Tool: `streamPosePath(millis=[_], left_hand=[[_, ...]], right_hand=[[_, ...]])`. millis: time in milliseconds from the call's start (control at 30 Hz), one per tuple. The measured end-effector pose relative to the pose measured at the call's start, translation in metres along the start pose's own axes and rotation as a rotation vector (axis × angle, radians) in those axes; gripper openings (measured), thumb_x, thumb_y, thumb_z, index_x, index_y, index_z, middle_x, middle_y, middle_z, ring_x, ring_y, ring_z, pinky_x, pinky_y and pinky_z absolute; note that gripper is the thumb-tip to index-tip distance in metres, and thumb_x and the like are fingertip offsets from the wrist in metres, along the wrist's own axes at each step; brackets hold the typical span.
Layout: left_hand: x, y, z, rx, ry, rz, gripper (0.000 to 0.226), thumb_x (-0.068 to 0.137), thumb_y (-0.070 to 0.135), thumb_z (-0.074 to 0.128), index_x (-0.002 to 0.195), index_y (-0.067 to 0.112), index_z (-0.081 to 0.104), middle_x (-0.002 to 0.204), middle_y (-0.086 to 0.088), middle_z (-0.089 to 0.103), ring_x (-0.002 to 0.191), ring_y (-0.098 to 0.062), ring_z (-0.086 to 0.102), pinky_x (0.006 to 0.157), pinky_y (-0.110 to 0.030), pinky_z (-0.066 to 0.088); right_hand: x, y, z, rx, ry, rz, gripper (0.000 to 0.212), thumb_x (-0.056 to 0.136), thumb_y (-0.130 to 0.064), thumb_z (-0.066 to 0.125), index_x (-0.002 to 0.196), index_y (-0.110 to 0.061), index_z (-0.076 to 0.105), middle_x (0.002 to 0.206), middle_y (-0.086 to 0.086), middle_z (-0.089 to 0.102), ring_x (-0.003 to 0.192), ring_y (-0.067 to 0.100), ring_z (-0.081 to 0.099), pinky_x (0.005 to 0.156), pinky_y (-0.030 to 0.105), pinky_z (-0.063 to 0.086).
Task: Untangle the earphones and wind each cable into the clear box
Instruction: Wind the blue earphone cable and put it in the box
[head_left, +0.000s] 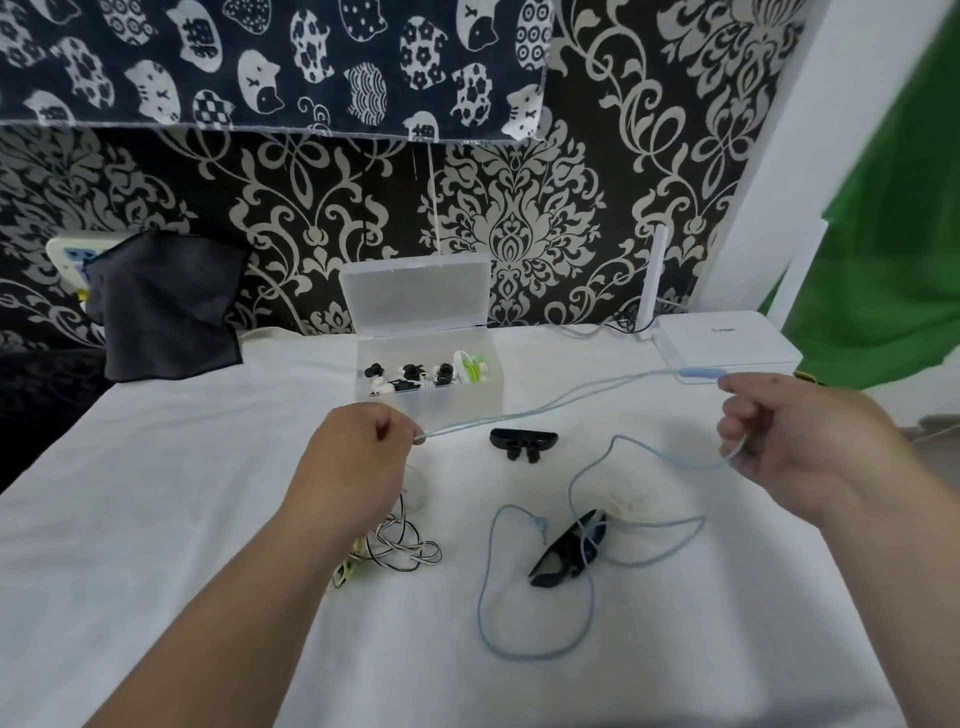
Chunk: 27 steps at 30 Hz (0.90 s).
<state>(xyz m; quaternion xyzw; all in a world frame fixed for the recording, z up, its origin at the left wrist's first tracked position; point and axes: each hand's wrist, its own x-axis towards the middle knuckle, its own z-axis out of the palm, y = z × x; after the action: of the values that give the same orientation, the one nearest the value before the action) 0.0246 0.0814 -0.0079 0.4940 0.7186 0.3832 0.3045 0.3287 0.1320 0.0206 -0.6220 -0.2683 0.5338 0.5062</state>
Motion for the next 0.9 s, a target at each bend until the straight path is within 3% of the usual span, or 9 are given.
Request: streamPosePath(millis=[133,200,333,433,533,633,700,800,900], left_hand=[[0.002,-0.005,0.005,0.108,-0.038,-0.008,0.027,0.096,0.013,0.048,0.079,0.021,0.066,0.055,0.003,0.056,0.036,-0.013,0.043,0.047,-0.026,0.034],[0.0,-0.003,0.009,0.136,-0.036,0.023,0.026,0.097,0.015,0.049,0.08,0.023,0.066,0.06,0.002,0.057,0.035,-0.01,0.042,0.047,-0.025,0.033],[-0.008,0.011,0.016,0.053,-0.117,0.118,0.028,0.099,0.013,0.048,0.082,0.025,0.067,0.056,0.001,0.05,0.043,-0.012,0.042,0.047,-0.024,0.037],[-0.021,0.026,0.02,-0.106,-0.315,0.139,0.029,0.1,0.011,0.047,0.084,0.023,0.068,0.056,0.002,0.055,0.054,-0.013,0.056,0.056,-0.028,0.048],[-0.032,0.037,0.024,-0.183,-0.462,0.196,0.025,0.101,0.009,0.046,0.091,0.018,0.066,0.058,0.007,0.055,0.062,-0.015,0.061,0.06,-0.025,0.051],[-0.034,0.04,0.029,-0.226,-0.493,0.255,0.022,0.101,0.006,0.046,0.098,0.018,0.064,0.062,0.001,0.054,0.061,-0.017,0.059,0.058,-0.023,0.048],[-0.032,0.038,0.03,-0.246,-0.436,0.251,0.022,0.101,0.005,0.046,0.098,0.019,0.063,0.061,0.0,0.053,0.055,-0.015,0.053,0.053,-0.023,0.044],[-0.024,0.029,0.029,-0.232,-0.207,0.159,0.02,0.099,0.009,0.051,0.093,0.023,0.064,0.057,0.002,0.055,0.051,-0.014,0.042,0.049,-0.026,0.035],[-0.012,0.016,0.021,-0.138,0.02,0.023,0.016,0.096,0.012,0.055,0.09,0.022,0.065,0.063,0.003,0.063,0.039,-0.006,0.041,0.037,-0.02,0.032]], right_hand=[[-0.001,-0.007,-0.011,-0.016,0.041,-0.029,0.014,0.094,-0.011,0.057,0.081,-0.013,0.056,0.04,-0.009,0.023,0.03,0.006,0.016,0.033,0.015,0.012],[0.001,-0.007,-0.017,-0.269,0.137,-0.091,0.009,0.092,-0.009,0.06,0.083,-0.009,0.059,0.045,-0.004,0.033,0.036,0.012,0.026,0.039,0.018,0.02],[0.003,0.006,-0.027,-0.922,0.209,-0.224,0.012,0.088,-0.005,0.063,0.095,0.001,0.07,0.08,0.01,0.061,0.075,0.029,0.054,0.067,0.031,0.041],[-0.008,0.02,-0.016,-1.134,0.058,-0.315,0.046,0.08,-0.009,0.067,0.125,-0.021,0.063,0.124,0.004,0.061,0.109,0.025,0.059,0.092,0.034,0.047],[-0.027,0.025,0.009,-1.065,-0.295,-0.508,0.06,0.08,-0.006,0.068,0.132,-0.034,0.056,0.133,-0.013,0.057,0.124,0.005,0.052,0.096,0.02,0.038],[-0.042,0.033,0.031,-0.982,-0.657,-0.484,0.063,0.079,-0.008,0.072,0.132,-0.038,0.056,0.127,-0.025,0.06,0.12,-0.011,0.051,0.094,0.008,0.039],[-0.043,0.042,0.041,-0.946,-0.789,-0.395,0.048,0.08,-0.012,0.073,0.121,-0.035,0.064,0.108,-0.018,0.072,0.106,-0.003,0.064,0.091,0.02,0.05],[-0.036,0.048,0.049,-0.934,-0.656,-0.372,0.006,0.088,-0.021,0.071,0.082,-0.025,0.071,0.068,-0.006,0.068,0.066,0.014,0.066,0.068,0.033,0.05],[-0.022,0.048,0.052,-0.899,-0.439,-0.391,0.017,0.089,-0.027,0.071,0.075,-0.019,0.07,0.065,0.0,0.061,0.059,0.014,0.054,0.06,0.029,0.042]])
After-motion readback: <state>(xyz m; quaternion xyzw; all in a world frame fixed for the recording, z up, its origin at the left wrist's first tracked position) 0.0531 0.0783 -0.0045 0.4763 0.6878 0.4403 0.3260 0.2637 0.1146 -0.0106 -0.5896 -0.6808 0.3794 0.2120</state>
